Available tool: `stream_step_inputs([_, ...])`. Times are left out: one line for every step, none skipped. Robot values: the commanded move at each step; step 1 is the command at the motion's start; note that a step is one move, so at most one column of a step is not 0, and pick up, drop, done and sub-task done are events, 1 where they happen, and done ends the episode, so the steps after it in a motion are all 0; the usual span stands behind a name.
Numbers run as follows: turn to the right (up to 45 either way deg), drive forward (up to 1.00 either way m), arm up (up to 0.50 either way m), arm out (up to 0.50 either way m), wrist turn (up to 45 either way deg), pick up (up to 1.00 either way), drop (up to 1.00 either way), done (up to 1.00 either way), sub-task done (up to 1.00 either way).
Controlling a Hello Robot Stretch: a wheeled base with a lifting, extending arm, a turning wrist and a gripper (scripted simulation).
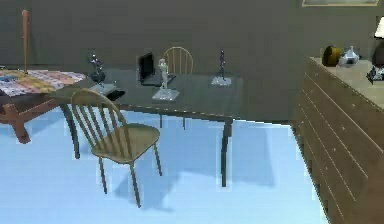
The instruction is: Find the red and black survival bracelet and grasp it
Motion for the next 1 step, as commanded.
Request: stream_step_inputs([39.0,0.0,0.0,0.0,0.0,0.0,0.0,0.0,0.0])
